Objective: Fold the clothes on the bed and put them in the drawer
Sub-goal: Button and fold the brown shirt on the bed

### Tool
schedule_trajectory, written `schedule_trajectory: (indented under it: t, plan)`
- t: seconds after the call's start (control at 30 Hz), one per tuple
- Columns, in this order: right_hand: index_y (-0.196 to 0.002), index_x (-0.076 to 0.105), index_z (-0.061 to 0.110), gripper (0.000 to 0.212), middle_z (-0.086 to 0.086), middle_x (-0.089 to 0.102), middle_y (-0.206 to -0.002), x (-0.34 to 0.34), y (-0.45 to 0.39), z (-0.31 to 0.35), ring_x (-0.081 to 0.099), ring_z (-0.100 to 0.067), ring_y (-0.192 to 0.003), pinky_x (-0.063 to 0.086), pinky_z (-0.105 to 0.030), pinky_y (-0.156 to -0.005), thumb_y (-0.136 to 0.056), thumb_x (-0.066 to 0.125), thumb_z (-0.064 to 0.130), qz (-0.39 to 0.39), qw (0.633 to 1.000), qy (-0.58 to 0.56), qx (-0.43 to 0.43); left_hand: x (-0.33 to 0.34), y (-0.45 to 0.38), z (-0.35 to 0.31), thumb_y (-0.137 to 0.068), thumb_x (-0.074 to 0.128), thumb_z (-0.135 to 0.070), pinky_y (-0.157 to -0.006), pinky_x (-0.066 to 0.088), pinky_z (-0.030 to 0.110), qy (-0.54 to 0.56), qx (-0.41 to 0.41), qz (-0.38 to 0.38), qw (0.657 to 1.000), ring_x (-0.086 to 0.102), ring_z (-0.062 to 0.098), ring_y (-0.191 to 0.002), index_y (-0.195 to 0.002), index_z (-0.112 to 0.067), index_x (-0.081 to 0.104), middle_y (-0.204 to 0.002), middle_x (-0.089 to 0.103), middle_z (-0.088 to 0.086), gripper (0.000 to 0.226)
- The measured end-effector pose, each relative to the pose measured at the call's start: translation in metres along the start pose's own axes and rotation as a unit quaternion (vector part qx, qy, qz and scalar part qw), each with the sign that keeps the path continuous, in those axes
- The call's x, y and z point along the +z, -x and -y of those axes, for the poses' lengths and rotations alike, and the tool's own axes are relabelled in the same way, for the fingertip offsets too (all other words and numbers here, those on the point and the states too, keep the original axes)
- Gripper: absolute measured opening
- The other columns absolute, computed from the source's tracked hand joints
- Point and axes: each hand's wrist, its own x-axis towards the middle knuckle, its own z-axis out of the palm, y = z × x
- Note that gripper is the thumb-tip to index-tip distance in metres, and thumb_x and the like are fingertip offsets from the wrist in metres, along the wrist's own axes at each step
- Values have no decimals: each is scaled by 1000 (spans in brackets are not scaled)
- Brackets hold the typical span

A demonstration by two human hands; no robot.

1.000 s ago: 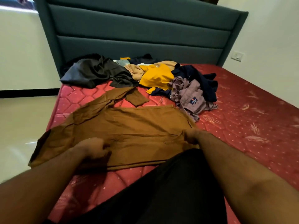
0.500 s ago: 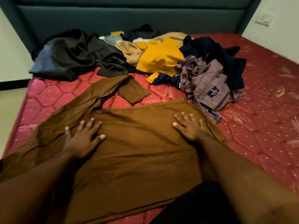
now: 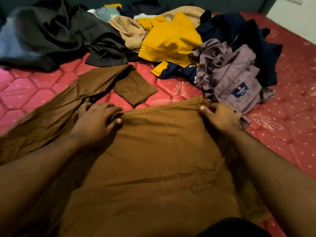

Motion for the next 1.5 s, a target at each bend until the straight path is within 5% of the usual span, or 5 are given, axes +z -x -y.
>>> schedule_trajectory:
  t: [0.3,0.87,1.13,1.33,1.5]
  plan:
    - [-124,53,18,45,-15,49,-134,11,-25,41,40,-41,-127,27,-52,-104,-93,50,51,10,992,-41,117,-11,-16,45,-82,60,-60,-84,29,36,-65,28,40,997,56,17,-93,-82,-29,55,-84,53,-10,31]
    - [-123,50,18,25,-14,46,-121,6,-45,23,53,-40,-105,49,-48,-77,-99,44,21,-41,960,179,-209,-31,-28,55,-84,57,-57,-69,40,30,-34,26,93,995,54,19,-84,-92,-28,56,-87,54,-4,30]
    - [-125,52,12,34,-13,45,-134,-54,-13,18,53,-39,-107,49,-48,-79,-91,57,13,-118,936,195,-268,-98,11,56,-92,48,-53,-68,48,32,-198,176,83,961,65,25,-91,-115,-30,56,-107,67,0,34]
    - [-100,63,11,15,-12,54,-106,-75,75,-14,62,-35,-89,44,-37,-58,-86,58,9,-118,956,158,-215,-110,71,11,-83,37,-43,-28,34,23,-207,344,9,916,57,20,-39,-104,-22,63,-67,67,2,40]
    - [-104,65,14,16,-8,59,-114,-68,141,-36,65,-32,-94,51,-39,-64,-90,59,16,-51,959,174,-218,-80,138,-47,-101,30,-28,-67,51,34,-307,277,158,897,68,23,-95,-133,-22,44,-111,64,2,35]
